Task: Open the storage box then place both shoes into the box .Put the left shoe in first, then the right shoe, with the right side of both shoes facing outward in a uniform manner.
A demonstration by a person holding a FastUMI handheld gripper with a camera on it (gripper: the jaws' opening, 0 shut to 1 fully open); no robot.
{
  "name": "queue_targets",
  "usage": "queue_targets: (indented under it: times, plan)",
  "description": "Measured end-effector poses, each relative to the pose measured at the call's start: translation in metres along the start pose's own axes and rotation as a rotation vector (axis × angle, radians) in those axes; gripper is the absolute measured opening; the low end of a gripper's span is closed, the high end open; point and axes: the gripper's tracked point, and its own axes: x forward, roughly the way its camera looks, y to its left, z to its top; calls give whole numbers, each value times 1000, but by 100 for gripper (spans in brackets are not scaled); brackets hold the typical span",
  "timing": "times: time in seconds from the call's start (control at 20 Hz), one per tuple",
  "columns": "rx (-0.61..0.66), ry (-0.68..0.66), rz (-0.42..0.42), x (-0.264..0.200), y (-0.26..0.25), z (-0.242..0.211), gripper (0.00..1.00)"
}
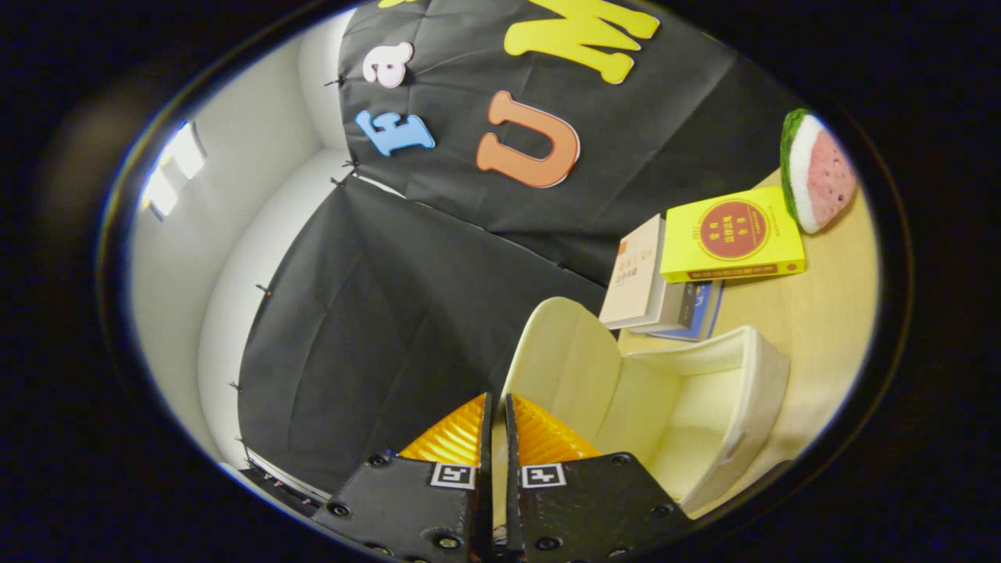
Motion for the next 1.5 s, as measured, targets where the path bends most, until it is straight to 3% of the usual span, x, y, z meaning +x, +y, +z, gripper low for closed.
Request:
queue_targets:
  times: [0.35, 0.5, 0.7, 1.0, 1.15, 1.5]
  plan:
    - [29, 21, -20, 80, -3, -17, 9]
    - [38, 31, -27, 107, -7, -33, 27]
    - [1, 19, -98, 127, -18, -39, 60]
    - [-10, 42, -123, 128, -27, -50, 94]
    - [-29, 28, -138, 107, -31, -51, 94]
    - [-118, -52, -279, 12, -66, -37, 94]
